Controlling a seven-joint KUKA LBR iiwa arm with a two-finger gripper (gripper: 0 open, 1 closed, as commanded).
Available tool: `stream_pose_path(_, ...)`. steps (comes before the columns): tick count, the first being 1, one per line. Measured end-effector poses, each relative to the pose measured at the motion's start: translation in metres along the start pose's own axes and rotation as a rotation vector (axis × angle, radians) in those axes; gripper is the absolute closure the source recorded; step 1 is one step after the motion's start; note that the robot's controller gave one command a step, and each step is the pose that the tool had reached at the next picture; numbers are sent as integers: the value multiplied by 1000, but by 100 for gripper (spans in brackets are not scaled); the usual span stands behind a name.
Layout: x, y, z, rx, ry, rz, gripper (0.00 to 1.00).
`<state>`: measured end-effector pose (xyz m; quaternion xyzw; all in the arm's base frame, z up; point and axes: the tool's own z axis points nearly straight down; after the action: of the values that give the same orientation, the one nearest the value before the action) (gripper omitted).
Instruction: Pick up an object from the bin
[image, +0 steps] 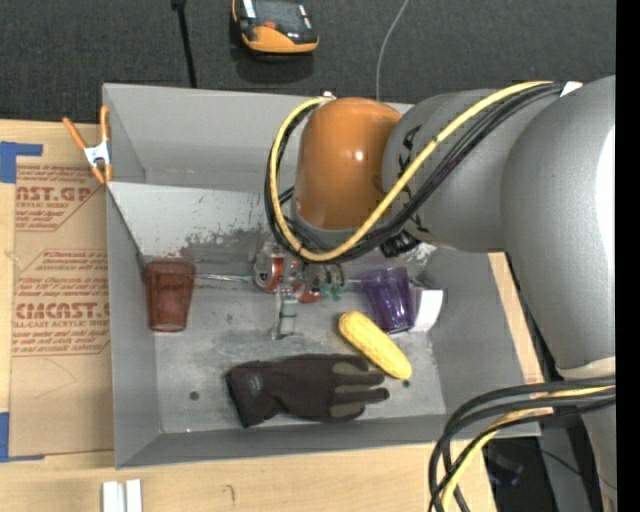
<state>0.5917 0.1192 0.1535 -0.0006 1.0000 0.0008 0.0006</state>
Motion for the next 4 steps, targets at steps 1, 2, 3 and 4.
stream_pose_path(1,51,-61,57,-1,-5,-38,0)
stream_pose_path(2,77,-130,82,1,1,-201,100)
stream_pose_path(3,77,-130,82,1,1,-201,100)
stream_pose_path(4,81,-144,34,-1,8,-201,100)
